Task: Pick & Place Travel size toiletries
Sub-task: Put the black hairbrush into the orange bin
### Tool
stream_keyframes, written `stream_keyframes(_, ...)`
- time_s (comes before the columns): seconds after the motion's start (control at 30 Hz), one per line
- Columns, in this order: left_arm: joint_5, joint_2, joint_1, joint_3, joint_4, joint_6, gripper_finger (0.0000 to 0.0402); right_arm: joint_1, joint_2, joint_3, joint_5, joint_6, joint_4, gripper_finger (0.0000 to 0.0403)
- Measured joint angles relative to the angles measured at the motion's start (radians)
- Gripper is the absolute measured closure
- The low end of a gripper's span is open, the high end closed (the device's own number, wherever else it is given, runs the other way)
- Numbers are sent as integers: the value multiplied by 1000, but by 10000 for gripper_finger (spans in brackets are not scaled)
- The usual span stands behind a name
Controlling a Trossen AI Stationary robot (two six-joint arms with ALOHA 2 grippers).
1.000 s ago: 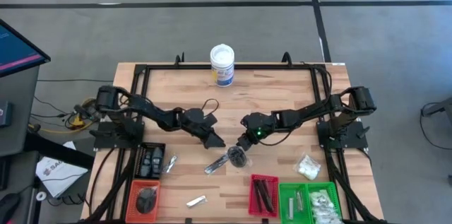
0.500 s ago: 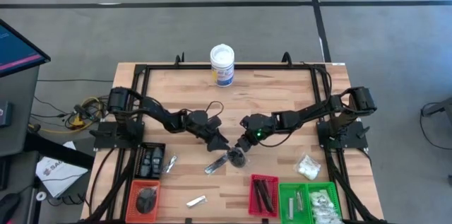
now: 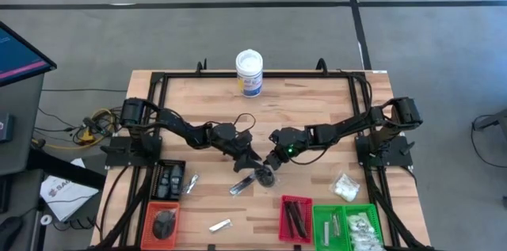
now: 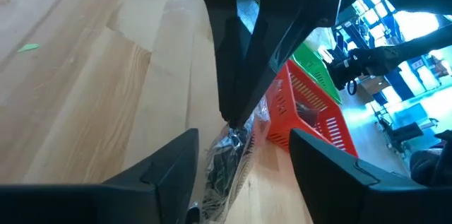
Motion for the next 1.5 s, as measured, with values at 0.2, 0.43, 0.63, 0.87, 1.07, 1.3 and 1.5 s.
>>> stream_keyframes(0.2, 0, 1, 0, 0, 1, 12, 195, 0, 0, 0, 5, 0, 0, 403)
stream_keyframes(0.43, 2, 55, -1, 0, -7, -70, 190, 0, 0, 0, 10, 0, 1, 403)
stream_keyframes(0.63, 45, 80, -21, 6, 7, -85, 201, 0, 0, 0, 10, 0, 2, 403)
stream_keyframes(0.87, 49, 80, -29, 38, 12, -88, 251, 0, 0, 0, 10, 0, 2, 403)
stream_keyframes(1.07, 49, 80, -28, 45, 13, -90, 306, 0, 0, 0, 23, 0, 2, 403)
stream_keyframes(1.3, 94, 80, -29, 45, 12, -98, 383, 0, 0, 0, 27, -1, 4, 403)
stream_keyframes(1.5, 201, 80, -29, 45, 12, -153, 365, -2, -12, 0, 27, 8, 3, 375)
